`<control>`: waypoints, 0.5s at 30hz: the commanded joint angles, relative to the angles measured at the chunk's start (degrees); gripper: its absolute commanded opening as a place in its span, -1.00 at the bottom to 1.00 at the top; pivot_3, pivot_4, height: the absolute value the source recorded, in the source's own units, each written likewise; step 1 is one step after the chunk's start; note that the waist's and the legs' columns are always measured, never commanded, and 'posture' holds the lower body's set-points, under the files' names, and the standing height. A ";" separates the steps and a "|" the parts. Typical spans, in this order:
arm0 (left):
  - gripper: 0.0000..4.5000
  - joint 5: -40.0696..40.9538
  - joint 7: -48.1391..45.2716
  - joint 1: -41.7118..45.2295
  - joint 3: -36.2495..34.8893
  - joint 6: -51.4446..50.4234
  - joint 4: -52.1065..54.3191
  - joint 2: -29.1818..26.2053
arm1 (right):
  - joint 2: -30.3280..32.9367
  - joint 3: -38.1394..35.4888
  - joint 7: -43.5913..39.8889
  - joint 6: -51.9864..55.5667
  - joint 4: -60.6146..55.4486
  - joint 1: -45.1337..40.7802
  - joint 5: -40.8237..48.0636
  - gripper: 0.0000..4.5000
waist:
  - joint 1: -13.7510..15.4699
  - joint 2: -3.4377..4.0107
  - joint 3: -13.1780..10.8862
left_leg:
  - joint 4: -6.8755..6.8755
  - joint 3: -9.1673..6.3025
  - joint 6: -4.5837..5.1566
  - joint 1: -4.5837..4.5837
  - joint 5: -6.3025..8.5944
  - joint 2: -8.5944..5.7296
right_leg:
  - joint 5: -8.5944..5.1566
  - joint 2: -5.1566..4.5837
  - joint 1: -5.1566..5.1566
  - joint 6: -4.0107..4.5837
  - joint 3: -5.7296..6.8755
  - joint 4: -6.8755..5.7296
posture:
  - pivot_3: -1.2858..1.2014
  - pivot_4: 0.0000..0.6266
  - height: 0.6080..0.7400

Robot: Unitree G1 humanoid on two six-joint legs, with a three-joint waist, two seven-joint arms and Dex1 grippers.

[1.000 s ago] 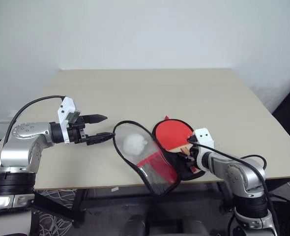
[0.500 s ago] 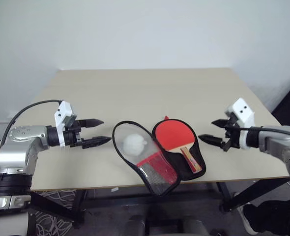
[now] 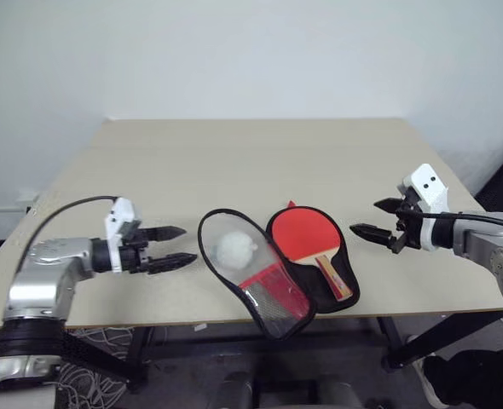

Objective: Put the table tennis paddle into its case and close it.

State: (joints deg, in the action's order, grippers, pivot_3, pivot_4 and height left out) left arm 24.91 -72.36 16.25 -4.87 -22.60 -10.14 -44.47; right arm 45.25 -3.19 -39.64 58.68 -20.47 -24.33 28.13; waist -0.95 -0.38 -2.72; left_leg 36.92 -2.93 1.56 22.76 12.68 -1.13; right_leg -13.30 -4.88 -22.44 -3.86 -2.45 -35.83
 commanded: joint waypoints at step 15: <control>-0.35 1.23 9.36 9.63 9.33 -7.47 14.07 13.15 | -1.30 -1.59 3.34 -0.17 -0.57 -1.54 1.07 1.00 | 0.24 -0.04 0.00 | 0.08 0.01 0.03 -0.02 -0.01 -0.06 | 0.01 0.03 0.13 -0.10 -0.01 0.00 | 0.03 -1.00 1.00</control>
State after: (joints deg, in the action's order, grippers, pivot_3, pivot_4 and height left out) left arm 27.59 -65.68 22.28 2.49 -29.95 3.16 -32.98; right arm 44.05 -3.41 -36.90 59.04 -20.73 -24.29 29.25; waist -0.70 -0.41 -2.72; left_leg 37.00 -2.92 1.59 22.73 12.67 -1.20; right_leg -13.28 -4.84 -22.32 -3.98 -2.46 -35.84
